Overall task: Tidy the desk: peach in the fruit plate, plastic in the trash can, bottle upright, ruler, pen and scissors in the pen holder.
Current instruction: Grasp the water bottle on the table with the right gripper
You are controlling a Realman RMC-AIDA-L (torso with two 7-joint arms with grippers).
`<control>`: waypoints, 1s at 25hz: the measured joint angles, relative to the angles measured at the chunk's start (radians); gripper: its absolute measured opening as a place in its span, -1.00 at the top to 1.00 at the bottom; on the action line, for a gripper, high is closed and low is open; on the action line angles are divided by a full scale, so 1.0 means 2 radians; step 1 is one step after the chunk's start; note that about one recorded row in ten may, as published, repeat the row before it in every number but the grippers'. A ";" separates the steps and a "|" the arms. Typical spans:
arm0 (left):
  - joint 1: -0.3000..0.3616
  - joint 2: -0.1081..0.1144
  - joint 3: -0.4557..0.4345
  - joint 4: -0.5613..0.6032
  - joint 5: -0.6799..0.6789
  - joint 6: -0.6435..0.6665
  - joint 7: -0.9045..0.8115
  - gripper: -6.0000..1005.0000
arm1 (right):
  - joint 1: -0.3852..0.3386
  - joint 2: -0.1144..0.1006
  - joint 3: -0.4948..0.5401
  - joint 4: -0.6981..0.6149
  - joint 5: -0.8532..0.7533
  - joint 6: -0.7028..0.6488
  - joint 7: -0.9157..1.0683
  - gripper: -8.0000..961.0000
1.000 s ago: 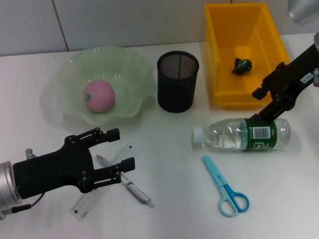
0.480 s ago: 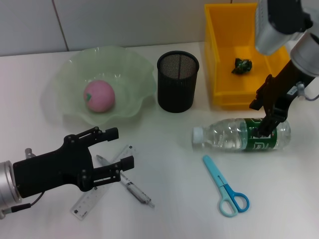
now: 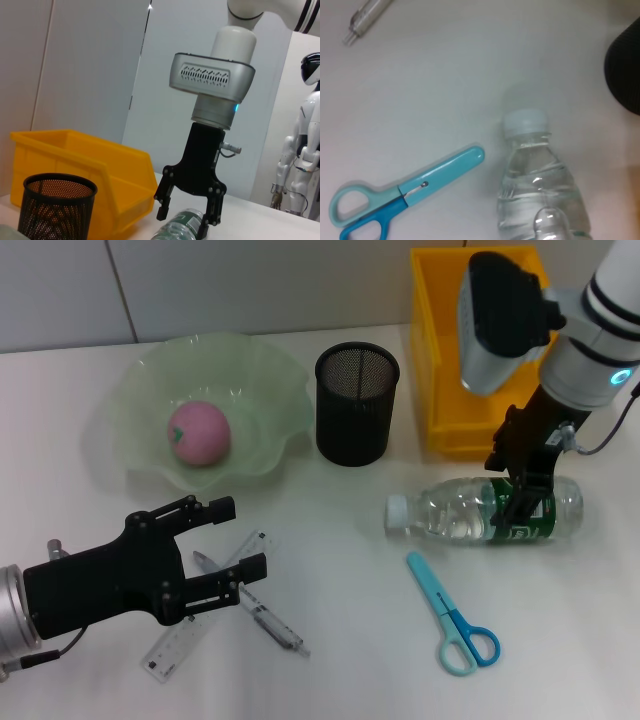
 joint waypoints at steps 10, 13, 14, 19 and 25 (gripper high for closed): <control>0.001 0.000 -0.004 0.000 0.000 0.004 -0.001 -0.61 | 0.005 0.014 -0.017 0.020 -0.016 0.021 -0.002 -0.62; 0.001 0.000 -0.004 0.000 0.000 0.004 -0.001 -0.61 | 0.005 0.016 -0.020 0.024 -0.016 0.027 -0.002 -0.62; 0.001 0.000 -0.004 0.000 0.000 0.004 -0.001 -0.61 | 0.005 0.017 -0.022 0.027 -0.017 0.030 -0.002 -0.62; 0.001 0.000 -0.004 0.000 0.000 0.004 -0.001 -0.61 | 0.005 0.023 -0.029 0.037 -0.024 0.043 -0.002 -0.62; 0.001 0.000 -0.004 0.000 0.000 0.005 -0.001 -0.61 | 0.005 0.026 -0.031 0.056 -0.035 0.061 -0.002 -0.62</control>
